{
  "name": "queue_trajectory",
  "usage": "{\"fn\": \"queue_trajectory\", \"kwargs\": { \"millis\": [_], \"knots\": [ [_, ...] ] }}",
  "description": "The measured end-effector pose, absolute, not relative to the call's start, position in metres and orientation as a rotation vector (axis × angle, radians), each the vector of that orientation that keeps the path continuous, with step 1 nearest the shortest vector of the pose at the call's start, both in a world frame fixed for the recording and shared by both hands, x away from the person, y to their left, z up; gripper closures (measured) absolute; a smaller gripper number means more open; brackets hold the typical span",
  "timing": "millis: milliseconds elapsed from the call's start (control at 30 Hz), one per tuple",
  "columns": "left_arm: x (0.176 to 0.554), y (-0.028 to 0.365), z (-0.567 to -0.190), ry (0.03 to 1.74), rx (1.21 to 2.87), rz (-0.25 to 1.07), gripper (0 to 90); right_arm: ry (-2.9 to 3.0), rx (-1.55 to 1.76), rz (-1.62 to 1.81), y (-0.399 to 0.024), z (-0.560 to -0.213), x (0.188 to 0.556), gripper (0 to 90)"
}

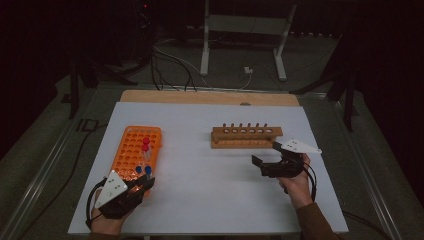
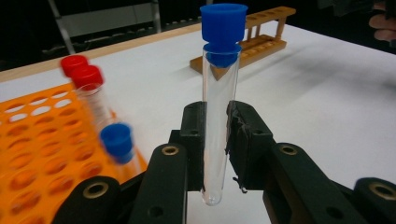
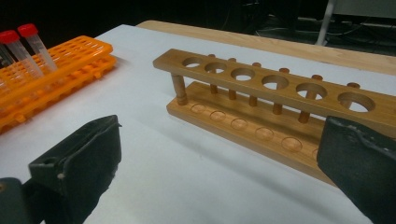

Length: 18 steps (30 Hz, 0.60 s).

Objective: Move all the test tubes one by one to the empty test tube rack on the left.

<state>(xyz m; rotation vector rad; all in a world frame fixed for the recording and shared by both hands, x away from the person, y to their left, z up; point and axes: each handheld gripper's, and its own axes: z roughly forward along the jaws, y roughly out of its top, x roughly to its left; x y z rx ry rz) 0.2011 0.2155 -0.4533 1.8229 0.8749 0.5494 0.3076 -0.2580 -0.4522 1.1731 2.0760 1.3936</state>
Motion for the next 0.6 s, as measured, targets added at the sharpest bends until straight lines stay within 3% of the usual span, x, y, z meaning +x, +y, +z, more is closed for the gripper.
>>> {"fn": "queue_trajectory", "kwargs": {
  "millis": [367,600],
  "knots": [
    [0.202,0.233,-0.463,0.953,1.801,0.641,76.4,2.078,1.182,1.395,-0.260,-0.455,0.307,0.2],
    [0.208,0.233,-0.476,1.008,1.891,0.637,76.4,2.079,1.181,1.399,-0.261,-0.455,0.306,0.2]
  ]
}}
